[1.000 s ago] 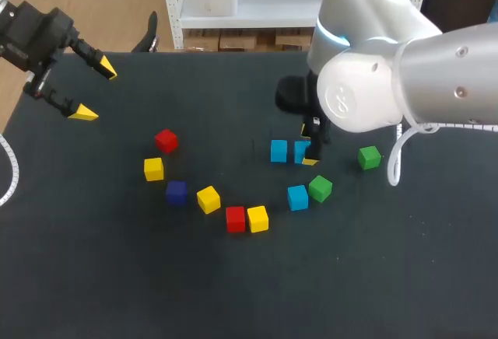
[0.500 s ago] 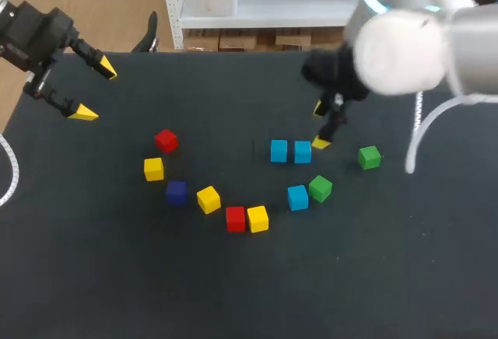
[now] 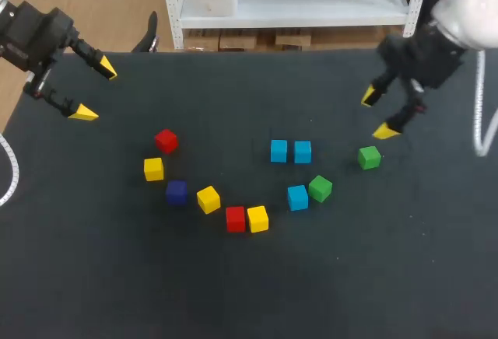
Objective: Place the blue cubes, place green cubes on the blue cubes, place the yellow cubes on the green cubes, then place the red cubes on the yellow cubes, and place purple cube on the red cubes.
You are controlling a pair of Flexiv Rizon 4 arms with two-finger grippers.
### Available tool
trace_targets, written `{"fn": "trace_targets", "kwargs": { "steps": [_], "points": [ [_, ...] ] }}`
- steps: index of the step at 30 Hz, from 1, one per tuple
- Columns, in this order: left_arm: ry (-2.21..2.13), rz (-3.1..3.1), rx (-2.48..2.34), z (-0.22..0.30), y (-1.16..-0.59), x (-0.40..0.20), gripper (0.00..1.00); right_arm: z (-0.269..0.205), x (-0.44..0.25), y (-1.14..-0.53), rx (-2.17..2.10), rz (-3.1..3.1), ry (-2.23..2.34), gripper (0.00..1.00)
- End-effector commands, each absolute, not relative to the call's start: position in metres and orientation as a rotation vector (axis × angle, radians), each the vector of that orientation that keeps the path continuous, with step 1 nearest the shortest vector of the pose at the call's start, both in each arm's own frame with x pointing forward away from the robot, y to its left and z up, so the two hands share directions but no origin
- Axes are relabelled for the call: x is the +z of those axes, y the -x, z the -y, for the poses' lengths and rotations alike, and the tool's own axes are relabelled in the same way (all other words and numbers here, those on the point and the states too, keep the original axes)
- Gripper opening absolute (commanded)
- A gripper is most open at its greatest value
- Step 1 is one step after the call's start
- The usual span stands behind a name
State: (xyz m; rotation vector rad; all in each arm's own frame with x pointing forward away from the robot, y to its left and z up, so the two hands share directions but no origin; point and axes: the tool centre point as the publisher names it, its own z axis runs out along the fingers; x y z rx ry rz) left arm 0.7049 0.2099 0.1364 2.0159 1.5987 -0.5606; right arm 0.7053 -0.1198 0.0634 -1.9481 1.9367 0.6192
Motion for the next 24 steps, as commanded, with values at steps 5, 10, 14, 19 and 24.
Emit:
{"fn": "trace_targets", "kwargs": {
  "steps": [5,10,14,19,24],
  "points": [
    [-2.016,-1.595,-0.558,-0.211,-0.704,0.136,1.00,0.153,0.071,-0.686,0.670,-1.823,1.985,1.00],
    [-2.016,-1.595,-0.558,-0.211,-0.704,0.136,1.00,0.174,0.071,-0.684,0.648,-1.866,1.945,1.00],
    [-2.016,-1.595,-0.558,-0.211,-0.704,0.136,1.00,0.184,0.069,-0.684,0.626,-1.906,1.904,1.00],
    [-2.016,-1.595,-0.558,-0.211,-0.704,0.136,1.00,0.186,0.066,-0.681,0.618,-1.934,1.899,1.00],
    [-2.016,-1.595,-0.558,-0.211,-0.704,0.136,1.00,0.187,0.065,-0.680,0.615,-1.977,1.868,1.00]
  ]
}}
